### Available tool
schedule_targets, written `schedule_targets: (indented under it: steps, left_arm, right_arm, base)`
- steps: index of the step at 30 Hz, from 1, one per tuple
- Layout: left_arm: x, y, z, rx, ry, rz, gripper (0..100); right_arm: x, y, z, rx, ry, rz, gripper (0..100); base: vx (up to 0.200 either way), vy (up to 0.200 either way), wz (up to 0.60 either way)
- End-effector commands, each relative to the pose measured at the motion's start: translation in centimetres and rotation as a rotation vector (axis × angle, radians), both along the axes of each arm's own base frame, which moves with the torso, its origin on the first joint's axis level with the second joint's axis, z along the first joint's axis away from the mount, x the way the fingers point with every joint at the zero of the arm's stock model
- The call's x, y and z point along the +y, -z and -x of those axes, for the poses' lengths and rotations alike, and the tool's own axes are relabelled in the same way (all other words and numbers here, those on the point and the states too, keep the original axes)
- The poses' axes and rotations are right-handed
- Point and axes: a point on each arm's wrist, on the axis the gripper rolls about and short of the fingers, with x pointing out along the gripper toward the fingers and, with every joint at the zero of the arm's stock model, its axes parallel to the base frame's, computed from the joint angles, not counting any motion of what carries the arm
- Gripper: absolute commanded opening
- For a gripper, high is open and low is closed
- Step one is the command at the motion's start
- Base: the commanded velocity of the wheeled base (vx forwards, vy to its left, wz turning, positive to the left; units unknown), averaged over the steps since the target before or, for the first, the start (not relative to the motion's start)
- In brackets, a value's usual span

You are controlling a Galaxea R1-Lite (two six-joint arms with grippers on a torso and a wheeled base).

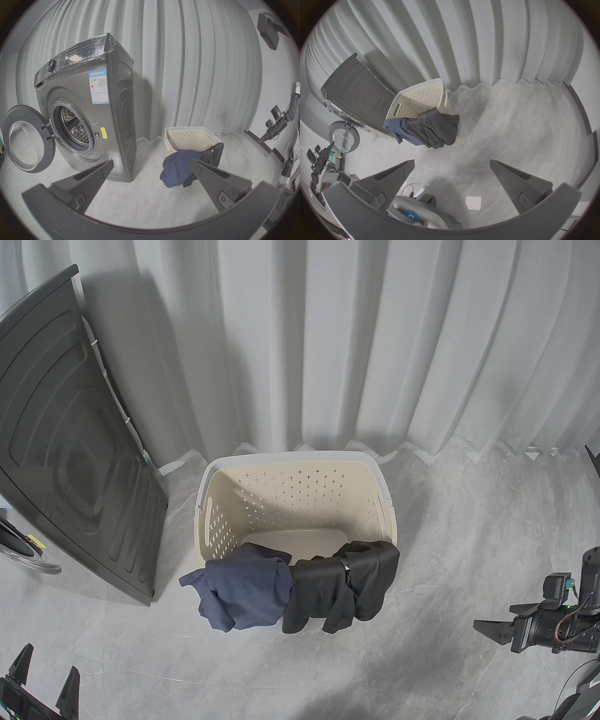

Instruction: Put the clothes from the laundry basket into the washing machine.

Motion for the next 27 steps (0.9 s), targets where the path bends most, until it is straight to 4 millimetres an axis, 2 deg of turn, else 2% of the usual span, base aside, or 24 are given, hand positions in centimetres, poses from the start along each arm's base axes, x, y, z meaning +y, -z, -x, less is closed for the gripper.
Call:
schedule_targets:
  steps: [1, 7, 9, 17, 27]
  left_arm:
    - [0.0, 0.4, 0.0, 0.003, -0.001, 0.0, 100]
    - [0.0, 0.4, 0.0, 0.003, -0.001, 0.002, 100]
    - [0.0, 0.4, 0.0, 0.003, -0.001, 0.002, 100]
    - [0.0, 0.5, 0.0, 0.004, 0.001, 0.002, 100]
    - [0.0, 0.4, 0.0, 0.003, 0.001, 0.002, 100]
  right_arm:
    - [1.7, 1.5, -1.9, 0.079, -0.06, 0.016, 100]
    - [3.7, 2.7, -4.2, 0.082, -0.091, 0.019, 100]
    - [4.4, 3.4, -5.6, 0.087, -0.094, 0.02, 100]
    - [6.3, 3.9, -7.5, 0.081, -0.134, 0.013, 100]
    - [7.5, 3.8, -9.1, 0.064, -0.126, 0.002, 100]
  base:
    - [0.0, 0.0, 0.0]
    - [0.0, 0.0, 0.0]
    - [0.0, 0.0, 0.0]
    - [0.0, 0.0, 0.0]
    - [0.0, 0.0, 0.0]
